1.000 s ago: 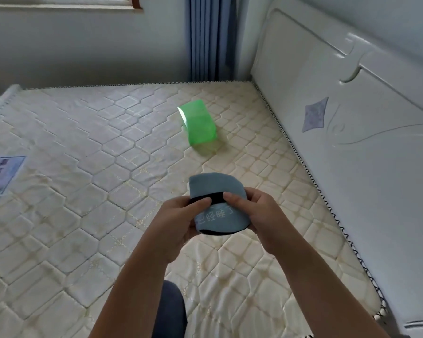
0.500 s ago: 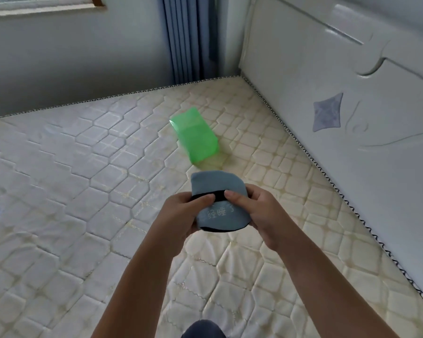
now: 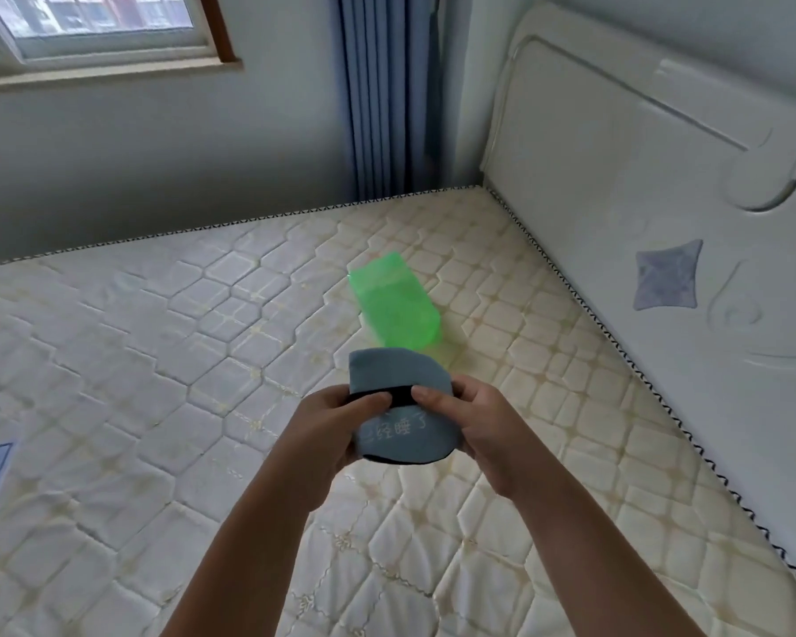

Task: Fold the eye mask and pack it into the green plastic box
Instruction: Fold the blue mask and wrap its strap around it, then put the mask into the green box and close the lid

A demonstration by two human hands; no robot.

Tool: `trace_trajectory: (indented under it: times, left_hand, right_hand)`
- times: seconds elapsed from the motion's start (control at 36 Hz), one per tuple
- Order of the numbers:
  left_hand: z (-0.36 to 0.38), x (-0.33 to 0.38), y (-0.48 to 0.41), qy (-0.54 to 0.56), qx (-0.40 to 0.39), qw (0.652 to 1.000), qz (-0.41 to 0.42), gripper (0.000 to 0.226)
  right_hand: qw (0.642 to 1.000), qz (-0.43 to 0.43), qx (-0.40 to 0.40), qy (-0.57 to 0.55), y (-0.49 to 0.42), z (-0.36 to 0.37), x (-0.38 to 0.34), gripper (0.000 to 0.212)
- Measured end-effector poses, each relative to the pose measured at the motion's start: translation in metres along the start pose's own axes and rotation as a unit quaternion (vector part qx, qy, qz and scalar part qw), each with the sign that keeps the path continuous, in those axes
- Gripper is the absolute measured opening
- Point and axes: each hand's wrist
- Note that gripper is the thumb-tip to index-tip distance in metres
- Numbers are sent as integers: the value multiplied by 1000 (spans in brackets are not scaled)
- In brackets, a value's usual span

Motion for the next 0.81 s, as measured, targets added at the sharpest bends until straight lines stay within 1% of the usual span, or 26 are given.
trace_trajectory:
  times: [0.06,0.19,0.28,0.39,0.47,0.61,0.69,0.81]
  left_hand:
    - [11,0,-12,7,17,1000,11,6]
    - [34,-4,-44,36,58,997,34,8]
    - [48,-3,-68,61,107,992,39,8]
    - [60,-1,-93,89,139,985,42,8]
    - [65,0,-117,98,146,984,42,10]
    - [58,-13,-152,94,148,984,35,12]
    - [44,-27,-174,74,152,985,20,18]
    - [15,-57,-209,51,150,987,-5,10]
  right_hand:
    - [1000,2,-19,-2,-11,-17,-6,8]
    - [998,12,-55,14,-46,-50,-16,12]
    - [995,35,-92,20,-72,-68,-26,19]
    - [991,59,-116,35,-98,-85,-39,30]
    - [990,65,-118,49,-121,-100,-45,34]
    - [991,69,-109,36,-152,-109,-31,31]
    - [993,68,-91,40,-172,-111,-9,22]
    - [993,84,-58,55,-207,-114,34,9]
Point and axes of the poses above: each hand's wrist, its own y-axis away from the middle knuckle, its own z-axis out of the palm, x = y × z, and after that the axes turned 6 degrees about -x, right-handed
